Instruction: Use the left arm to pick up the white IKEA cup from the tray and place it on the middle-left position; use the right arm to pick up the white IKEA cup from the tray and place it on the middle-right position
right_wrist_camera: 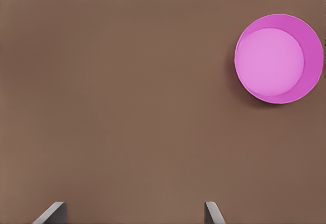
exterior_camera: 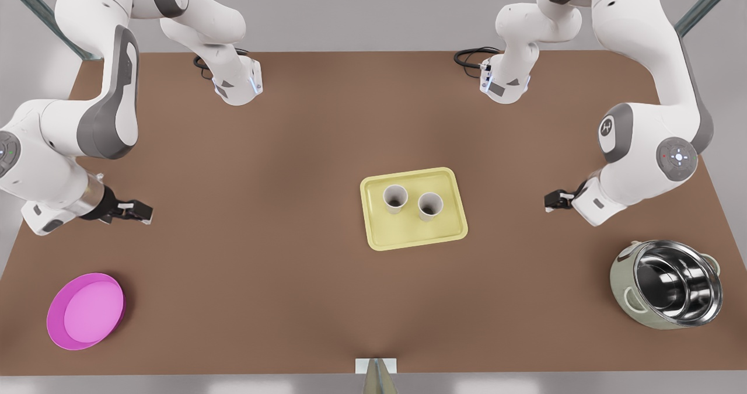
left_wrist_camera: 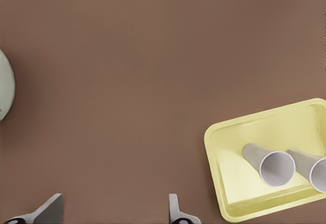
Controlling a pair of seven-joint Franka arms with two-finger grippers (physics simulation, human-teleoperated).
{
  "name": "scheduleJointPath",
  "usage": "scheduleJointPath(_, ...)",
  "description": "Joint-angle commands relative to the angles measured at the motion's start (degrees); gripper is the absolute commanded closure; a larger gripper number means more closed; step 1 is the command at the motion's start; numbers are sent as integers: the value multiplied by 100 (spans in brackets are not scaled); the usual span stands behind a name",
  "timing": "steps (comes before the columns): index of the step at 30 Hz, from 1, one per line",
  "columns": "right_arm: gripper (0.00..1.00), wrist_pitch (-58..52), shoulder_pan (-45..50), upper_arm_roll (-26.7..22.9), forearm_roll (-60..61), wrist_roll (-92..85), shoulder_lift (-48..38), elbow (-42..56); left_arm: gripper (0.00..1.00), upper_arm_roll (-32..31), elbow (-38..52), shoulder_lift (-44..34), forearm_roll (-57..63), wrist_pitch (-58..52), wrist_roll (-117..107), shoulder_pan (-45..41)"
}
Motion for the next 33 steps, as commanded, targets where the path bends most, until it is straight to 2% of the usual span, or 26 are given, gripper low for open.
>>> scheduleJointPath(1, 0, 319, 1, 0, 5, -20, -1, 3, 0, 0, -24, 1, -11, 483, 147, 1)
scheduleJointPath(3, 0, 214, 264, 114, 14, -3, -1, -6, 0, -9, 100, 1, -11, 483, 121, -209)
scheduleJointPath(4, 0, 187, 835, 123, 31, 59, 69, -6, 0, -9, 100, 53, -11, 492, 121, -297)
scheduleJointPath(6, 0, 248, 1618, 123, 31, 1043, 228, 3, 0, -9, 187, 290, 94, 835, -677, -939)
scheduleJointPath(8, 0, 275, 2128, 264, 67, 1280, 342, -6, 0, -9, 302, 572, 218, 844, -1645, -1642)
scheduleJointPath(12, 0, 1619, 2928, 387, 453, 1816, 913, -313, 0, -9, -32, 713, 472, 958, -2911, -2627)
scheduleJointPath(14, 0, 2173, 3130, 378, 497, 1940, 1098, -366, 0, -18, -665, 361, 402, 1239, -2938, -2627)
scheduleJointPath(16, 0, 2244, 3367, 395, 532, 2511, 1273, -156, 0, -18, -1034, 265, 244, 1687, -3263, -2680)
scheduleJointPath(19, 0, 2297, 3534, 475, 532, 2766, 1704, 205, 0, -27, -2290, -17, 235, 3039, -3324, -2776)
scheduleJointPath(21, 0, 2709, 3657, 492, 541, 2819, 1889, 258, 0, -35, -2440, 106, 244, 3436, -3474, -2864)
scheduleJointPath(26, 0, 2973, 4000, 492, 541, 3205, 2038, 240, 0, 26, -2396, 422, 341, 3955, -3377, -2759)
scheduleJointPath(28, 0, 3035, 4088, 492, 541, 3320, 2100, 249, 0, 35, -2792, 449, 508, 4412, -3377, -2759)
scheduleJointPath(33, 0, 3404, 4193, 492, 541, 3425, 2469, 249, 0, 44, -2915, 493, 543, 4517, -3193, -2671)
